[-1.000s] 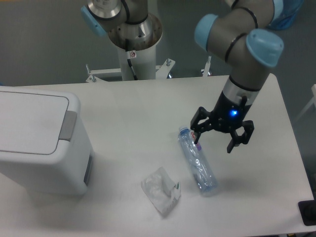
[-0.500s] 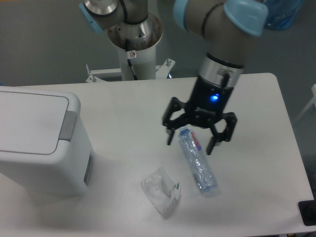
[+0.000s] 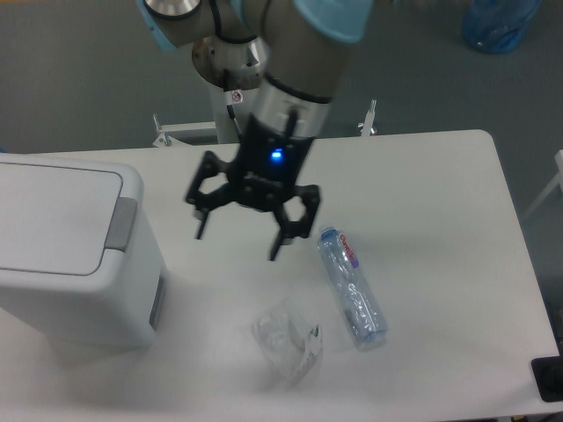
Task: Open the trash can
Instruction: 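Swing the gripper over to the grey button on the white bin, then press down on the grey lid button with the gripper fingers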
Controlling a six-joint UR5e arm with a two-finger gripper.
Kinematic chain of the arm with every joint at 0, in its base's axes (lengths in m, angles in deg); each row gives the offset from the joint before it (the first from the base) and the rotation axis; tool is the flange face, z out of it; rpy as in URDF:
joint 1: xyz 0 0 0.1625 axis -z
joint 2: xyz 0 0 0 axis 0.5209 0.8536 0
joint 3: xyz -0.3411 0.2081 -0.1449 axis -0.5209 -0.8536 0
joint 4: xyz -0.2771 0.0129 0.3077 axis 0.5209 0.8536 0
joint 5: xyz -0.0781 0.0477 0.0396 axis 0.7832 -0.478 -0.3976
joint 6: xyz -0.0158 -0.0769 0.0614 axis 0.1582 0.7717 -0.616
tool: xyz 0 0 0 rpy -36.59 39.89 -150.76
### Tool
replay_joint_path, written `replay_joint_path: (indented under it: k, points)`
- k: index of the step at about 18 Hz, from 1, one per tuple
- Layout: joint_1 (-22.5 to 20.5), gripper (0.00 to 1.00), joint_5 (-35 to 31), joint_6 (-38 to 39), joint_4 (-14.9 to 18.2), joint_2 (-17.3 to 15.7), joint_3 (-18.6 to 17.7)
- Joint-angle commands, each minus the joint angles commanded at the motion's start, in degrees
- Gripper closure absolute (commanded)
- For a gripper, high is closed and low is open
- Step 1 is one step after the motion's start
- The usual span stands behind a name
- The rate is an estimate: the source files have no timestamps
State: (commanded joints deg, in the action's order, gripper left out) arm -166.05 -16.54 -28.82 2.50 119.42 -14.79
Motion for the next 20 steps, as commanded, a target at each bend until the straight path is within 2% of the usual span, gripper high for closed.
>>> replay_joint_path:
  k: [2, 5, 9, 20]
  points:
    - [1.67, 0.00, -0.09, 0.79, 0.08, -0.35, -0.97]
    - [3.16, 0.00, -3.51, 0.88, -0.36, -1.06, -2.38]
    - [3.79, 0.00, -4.39, 0.88, -0.71, -1.06, -3.96]
    - [3.96, 0.00, -4.39, 1.23, -0.62, -1.06, -2.91]
